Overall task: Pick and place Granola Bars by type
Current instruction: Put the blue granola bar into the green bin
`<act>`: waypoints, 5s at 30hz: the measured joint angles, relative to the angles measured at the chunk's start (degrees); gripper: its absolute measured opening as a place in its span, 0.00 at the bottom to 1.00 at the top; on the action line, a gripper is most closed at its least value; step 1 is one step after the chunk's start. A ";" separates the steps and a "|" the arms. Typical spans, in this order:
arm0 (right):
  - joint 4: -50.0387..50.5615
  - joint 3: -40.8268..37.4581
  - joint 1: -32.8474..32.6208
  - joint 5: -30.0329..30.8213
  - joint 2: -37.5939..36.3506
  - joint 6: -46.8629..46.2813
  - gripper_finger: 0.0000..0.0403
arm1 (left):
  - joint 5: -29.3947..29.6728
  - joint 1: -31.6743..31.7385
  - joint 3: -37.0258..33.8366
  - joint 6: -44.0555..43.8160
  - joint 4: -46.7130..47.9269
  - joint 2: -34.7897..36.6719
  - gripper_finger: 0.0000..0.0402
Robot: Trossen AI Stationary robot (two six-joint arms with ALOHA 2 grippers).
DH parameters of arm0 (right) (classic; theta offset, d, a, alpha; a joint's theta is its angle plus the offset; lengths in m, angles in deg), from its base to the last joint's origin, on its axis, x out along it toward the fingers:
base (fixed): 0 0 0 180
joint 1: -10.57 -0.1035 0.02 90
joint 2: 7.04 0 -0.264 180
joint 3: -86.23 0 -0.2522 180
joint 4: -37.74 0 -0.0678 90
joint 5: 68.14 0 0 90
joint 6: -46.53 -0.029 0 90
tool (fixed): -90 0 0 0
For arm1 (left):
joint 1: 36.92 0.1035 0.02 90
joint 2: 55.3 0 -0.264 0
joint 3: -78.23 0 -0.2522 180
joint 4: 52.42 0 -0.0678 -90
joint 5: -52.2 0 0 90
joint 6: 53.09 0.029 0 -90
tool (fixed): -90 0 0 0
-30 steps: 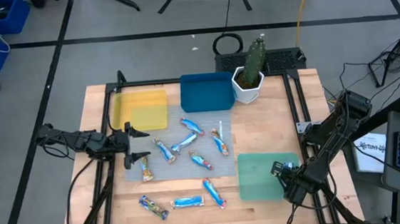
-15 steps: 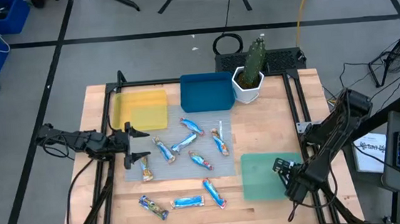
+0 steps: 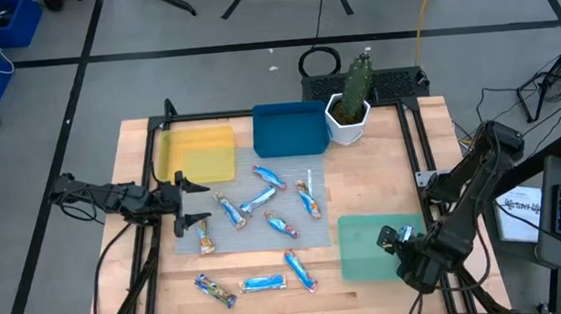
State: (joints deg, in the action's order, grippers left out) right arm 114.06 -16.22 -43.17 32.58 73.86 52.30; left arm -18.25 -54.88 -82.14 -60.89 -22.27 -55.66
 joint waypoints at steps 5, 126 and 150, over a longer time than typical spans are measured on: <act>3.21 8.23 1.70 -0.22 0.00 -5.77 0.69 | 0.00 0.00 0.00 0.01 0.00 0.00 0.91; -58.05 20.26 50.75 1.20 4.83 -6.43 0.67 | 10.26 3.96 48.33 -9.14 20.90 -48.51 0.91; -58.00 20.26 50.65 1.05 3.98 -6.36 0.67 | -2.33 14.19 48.33 -14.15 21.02 -82.34 0.91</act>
State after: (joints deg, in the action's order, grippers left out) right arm 56.06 4.04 7.47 33.63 77.84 45.94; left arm -20.58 -40.69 -33.81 -75.05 -1.26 -137.99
